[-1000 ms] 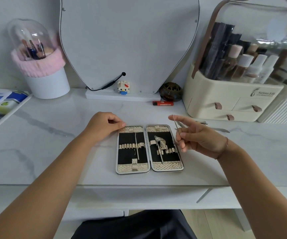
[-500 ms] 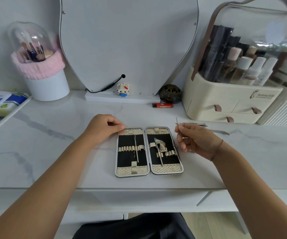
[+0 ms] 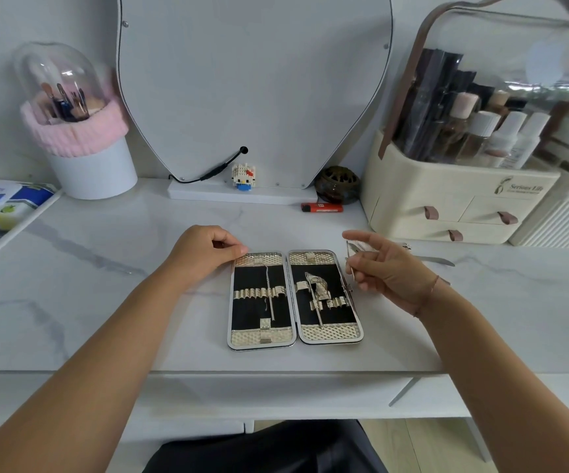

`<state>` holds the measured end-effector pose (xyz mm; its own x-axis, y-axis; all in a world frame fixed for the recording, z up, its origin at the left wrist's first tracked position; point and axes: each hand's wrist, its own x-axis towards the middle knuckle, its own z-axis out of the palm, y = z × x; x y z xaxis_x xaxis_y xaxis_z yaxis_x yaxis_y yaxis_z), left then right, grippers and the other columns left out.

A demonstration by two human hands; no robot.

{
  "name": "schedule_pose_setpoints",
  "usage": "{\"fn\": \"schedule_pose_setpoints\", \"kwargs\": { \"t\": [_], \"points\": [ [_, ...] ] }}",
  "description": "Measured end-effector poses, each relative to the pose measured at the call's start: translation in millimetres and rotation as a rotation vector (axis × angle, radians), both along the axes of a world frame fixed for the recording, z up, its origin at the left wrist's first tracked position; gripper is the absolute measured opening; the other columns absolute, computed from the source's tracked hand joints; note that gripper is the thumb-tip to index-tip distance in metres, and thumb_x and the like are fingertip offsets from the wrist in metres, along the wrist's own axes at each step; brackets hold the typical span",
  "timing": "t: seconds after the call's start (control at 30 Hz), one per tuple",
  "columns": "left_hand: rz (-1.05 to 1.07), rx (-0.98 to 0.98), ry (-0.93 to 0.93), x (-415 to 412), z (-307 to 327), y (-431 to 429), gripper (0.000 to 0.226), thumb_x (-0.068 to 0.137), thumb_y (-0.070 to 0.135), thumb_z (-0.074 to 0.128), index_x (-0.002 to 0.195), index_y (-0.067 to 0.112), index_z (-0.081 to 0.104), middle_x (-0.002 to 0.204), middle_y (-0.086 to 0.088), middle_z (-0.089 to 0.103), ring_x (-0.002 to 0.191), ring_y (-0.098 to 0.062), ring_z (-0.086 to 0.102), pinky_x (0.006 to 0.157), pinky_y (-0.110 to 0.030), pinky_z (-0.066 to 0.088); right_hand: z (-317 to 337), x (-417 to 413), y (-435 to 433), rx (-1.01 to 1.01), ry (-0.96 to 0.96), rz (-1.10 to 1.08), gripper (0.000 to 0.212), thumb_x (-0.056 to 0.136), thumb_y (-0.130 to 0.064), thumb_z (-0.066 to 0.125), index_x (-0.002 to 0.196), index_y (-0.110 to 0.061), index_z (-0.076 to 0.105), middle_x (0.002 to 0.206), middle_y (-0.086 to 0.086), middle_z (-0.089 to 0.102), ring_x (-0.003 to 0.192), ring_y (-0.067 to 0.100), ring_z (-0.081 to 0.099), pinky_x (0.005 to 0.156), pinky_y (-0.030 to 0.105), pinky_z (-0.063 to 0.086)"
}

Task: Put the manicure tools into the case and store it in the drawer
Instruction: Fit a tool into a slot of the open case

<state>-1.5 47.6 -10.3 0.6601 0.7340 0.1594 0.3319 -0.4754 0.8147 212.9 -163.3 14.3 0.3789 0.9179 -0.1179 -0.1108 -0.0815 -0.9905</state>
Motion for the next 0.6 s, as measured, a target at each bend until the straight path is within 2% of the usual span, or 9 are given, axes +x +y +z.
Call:
{"fn": "schedule_pose_setpoints", "kwargs": {
  "t": [0.1, 0.3, 0.43, 0.6],
  "points": [
    [0.001, 0.002, 0.004, -0.1, 0.0, -0.2, 0.008, 0.075, 0.025, 0.075, 0.069, 0.028, 0.07, 0.076, 0.009, 0.07, 0.074, -0.007, 0.06, 0.069, -0.021, 0.043, -0.2, -2.9, -0.4, -0.034, -0.085, 0.013, 0.046, 0.087, 0.008, 0.052, 0.124, -0.018, 0.05, 0.067, 0.012, 0.057, 0.049, 0.01, 0.056, 0.048, 0.019, 0.051],
    [0.002, -0.007, -0.004, -0.3, -0.8, 0.6, 0.007, 0.074, 0.026, 0.075, 0.07, 0.028, 0.071, 0.076, 0.009, 0.07, 0.074, -0.007, 0.06, 0.072, -0.023, 0.044, -0.6, -6.3, 6.2, -0.084, -0.291, -0.027, 0.033, 0.086, 0.007, 0.056, 0.117, -0.003, 0.056, 0.067, 0.01, 0.058, 0.046, 0.006, 0.057, 0.047, 0.016, 0.051],
    [0.0, -0.003, -0.006, 0.1, 0.1, -0.4, 0.009, 0.075, 0.026, 0.075, 0.068, 0.029, 0.07, 0.076, 0.009, 0.07, 0.073, -0.007, 0.06, 0.069, -0.021, 0.043, 1.9, -6.3, 8.4, -0.109, -0.483, -0.038, 0.042, 0.082, 0.005, 0.062, 0.119, -0.01, 0.048, 0.064, 0.005, 0.062, 0.049, 0.009, 0.057, 0.05, 0.017, 0.046],
    [-0.004, -0.004, -0.006, -0.7, 0.2, -1.0, 0.011, 0.075, 0.025, 0.075, 0.067, 0.03, 0.07, 0.075, 0.009, 0.07, 0.073, -0.007, 0.059, 0.069, -0.021, 0.043, 0.6, -6.9, 9.6, -0.12, -0.548, -0.026, 0.035, 0.082, 0.003, 0.063, 0.114, -0.009, 0.051, 0.062, 0.005, 0.062, 0.048, 0.006, 0.056, 0.051, 0.016, 0.046]
  ]
}}
